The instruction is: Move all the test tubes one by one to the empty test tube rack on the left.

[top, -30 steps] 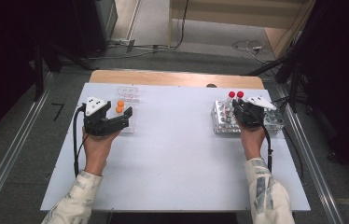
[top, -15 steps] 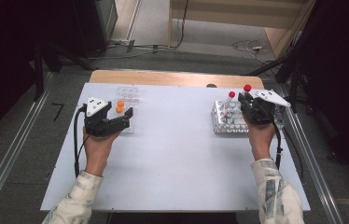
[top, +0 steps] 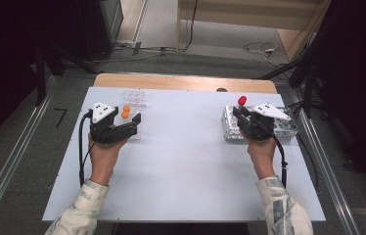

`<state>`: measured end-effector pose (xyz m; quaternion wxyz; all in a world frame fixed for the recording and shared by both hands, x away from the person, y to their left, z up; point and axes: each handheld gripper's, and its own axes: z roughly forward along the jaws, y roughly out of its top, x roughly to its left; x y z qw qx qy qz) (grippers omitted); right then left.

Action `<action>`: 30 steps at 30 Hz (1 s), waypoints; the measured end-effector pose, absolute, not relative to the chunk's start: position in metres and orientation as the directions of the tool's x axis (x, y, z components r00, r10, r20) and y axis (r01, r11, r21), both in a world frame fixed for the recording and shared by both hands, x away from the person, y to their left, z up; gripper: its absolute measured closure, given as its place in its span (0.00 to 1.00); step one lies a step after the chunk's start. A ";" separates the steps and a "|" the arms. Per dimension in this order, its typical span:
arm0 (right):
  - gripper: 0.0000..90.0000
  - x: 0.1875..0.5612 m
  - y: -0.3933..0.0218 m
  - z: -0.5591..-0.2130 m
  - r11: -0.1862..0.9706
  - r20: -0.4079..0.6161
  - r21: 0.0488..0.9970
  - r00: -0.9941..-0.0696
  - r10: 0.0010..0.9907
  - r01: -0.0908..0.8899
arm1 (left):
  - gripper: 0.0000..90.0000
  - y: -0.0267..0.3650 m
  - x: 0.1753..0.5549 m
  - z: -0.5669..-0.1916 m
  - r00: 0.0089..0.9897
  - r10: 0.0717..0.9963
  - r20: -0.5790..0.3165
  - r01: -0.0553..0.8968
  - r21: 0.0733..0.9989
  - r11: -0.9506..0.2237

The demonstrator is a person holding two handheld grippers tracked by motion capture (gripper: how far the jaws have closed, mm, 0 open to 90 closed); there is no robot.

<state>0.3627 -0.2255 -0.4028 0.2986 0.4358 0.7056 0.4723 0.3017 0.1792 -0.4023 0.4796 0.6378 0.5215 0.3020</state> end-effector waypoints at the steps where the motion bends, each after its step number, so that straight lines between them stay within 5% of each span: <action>1: 0.79 0.361 -0.221 -0.403 0.179 -0.007 0.925 -0.456 0.890 0.336 | 0.22 0.179 0.302 -0.402 0.275 0.954 -0.116 0.375 0.927 0.005; 30: 0.79 0.338 -0.132 -0.421 0.289 -0.019 0.905 -0.648 0.762 0.313 | 0.23 0.153 0.289 -0.392 0.381 0.919 -0.106 0.345 0.938 -0.034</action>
